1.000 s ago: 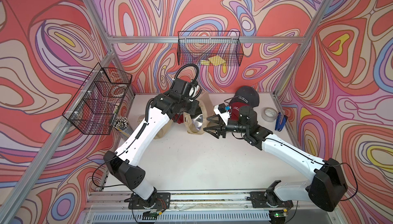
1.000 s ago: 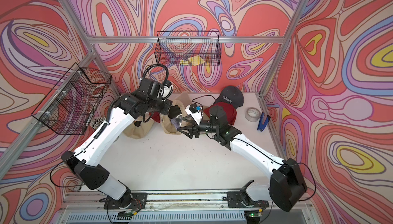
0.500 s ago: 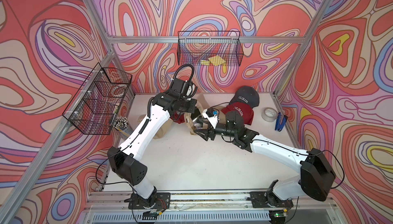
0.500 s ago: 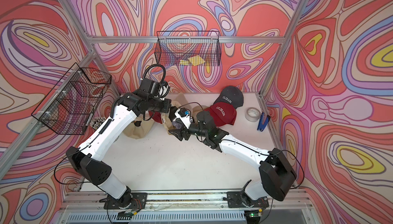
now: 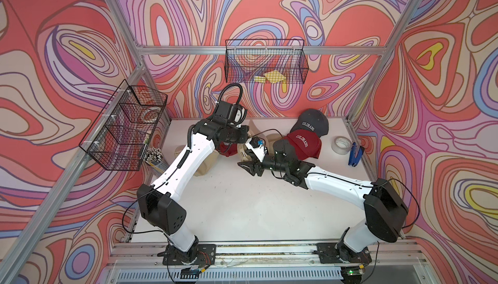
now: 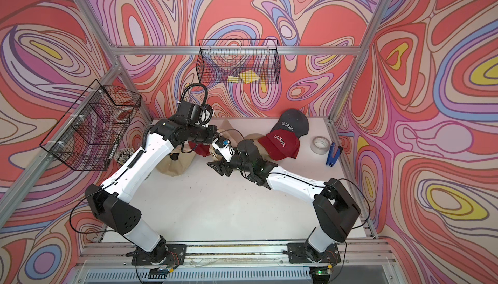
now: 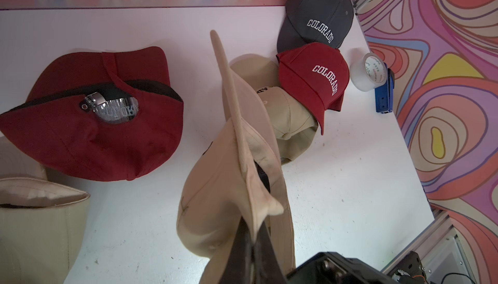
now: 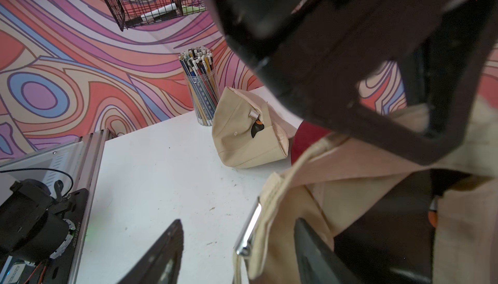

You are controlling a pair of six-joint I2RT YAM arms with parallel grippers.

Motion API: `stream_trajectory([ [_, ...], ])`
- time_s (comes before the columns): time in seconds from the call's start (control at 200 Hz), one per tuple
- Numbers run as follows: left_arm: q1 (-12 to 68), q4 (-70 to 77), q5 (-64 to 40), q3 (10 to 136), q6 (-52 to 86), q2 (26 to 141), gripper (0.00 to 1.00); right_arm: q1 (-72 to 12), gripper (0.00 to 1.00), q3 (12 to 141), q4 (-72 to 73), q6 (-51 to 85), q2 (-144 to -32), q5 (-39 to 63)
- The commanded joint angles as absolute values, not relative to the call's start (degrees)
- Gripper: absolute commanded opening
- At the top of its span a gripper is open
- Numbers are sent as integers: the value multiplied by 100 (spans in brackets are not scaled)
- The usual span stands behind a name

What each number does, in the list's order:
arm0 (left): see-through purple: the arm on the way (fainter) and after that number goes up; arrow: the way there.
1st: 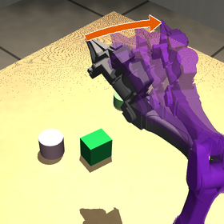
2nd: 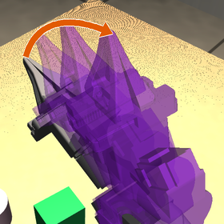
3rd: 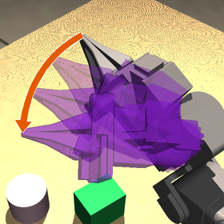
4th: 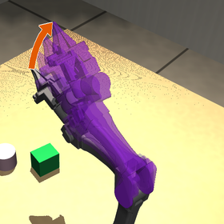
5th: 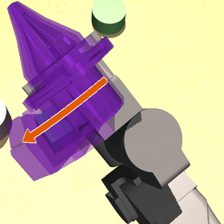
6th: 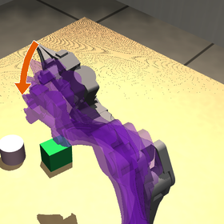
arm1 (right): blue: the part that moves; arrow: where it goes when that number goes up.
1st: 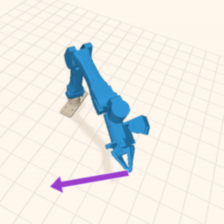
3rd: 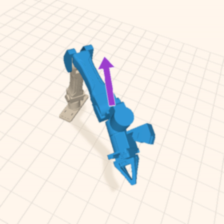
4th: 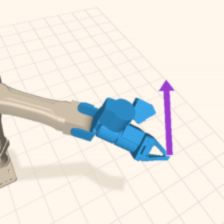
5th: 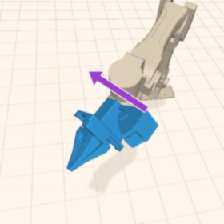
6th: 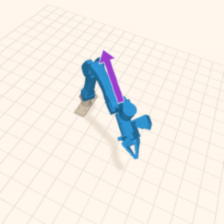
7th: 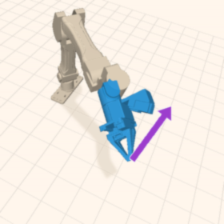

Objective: Open the adjustable buckle of the baseball cap
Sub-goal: Pick up the baseball cap from the center of the board.

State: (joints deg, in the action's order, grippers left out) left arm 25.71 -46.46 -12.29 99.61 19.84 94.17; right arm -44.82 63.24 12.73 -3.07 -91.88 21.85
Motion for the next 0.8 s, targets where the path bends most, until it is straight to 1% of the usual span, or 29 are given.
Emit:
stream_trajectory([
  [0.0,2577,-4465,-1389,9909,2084,9238,0,-4526,52,6580,886,-398,-9351,2263],
  [0.075,2558,-4467,-1397,9898,2073,9230,0,-4524,43,6574,853,-485,-9336,2320],
  [0.125,2542,-4465,-1399,9888,2062,9220,0,-4518,35,6557,828,-565,-9320,2321],
  [0.24,2517,-4474,-1419,9863,2008,9212,0,-4517,23,6620,591,-791,-9268,2287],
  [0.26,2514,-4480,-1423,9861,2003,9211,0,-4513,19,6653,526,-843,-9262,2284],
  [0.275,2509,-4482,-1423,9855,1992,9211,0,-4517,12,6674,476,-874,-9254,2273],
  [0.29,2509,-4487,-1417,9853,1975,9211,0,-4513,3,6693,436,-916,-9247,2247],
  [0.3,2510,-4488,-1420,9853,1966,9211,0,-4514,0,6709,408,-928,-9242,2238],
  [0.341,2498,-4508,-1423,9848,1924,9207,0,-4515,0,6732,341,-1029,-9206,2187],
  [0.416,2472,-4510,-1428,9820,1845,9188,6,-4505,0,6756,225,-1282,-9128,2184],
  [0.511,2461,-4526,-1494,9792,1653,9176,6,-4491,0,6907,-162,-1597,-9134,2457],
  [0.636,2447,-4502,-1616,9757,1450,9211,8,-4470,0,7201,-723,-1839,-9210,2550],
  [0.716,2443,-4466,-1845,9747,1294,9242,12,-4398,0,7195,-765,-1914,-9187,2700],
  [0.796,2436,-4473,-1980,9747,1168,9276,20,-4241,0,7140,-687,-1887,-9127,2975],
])
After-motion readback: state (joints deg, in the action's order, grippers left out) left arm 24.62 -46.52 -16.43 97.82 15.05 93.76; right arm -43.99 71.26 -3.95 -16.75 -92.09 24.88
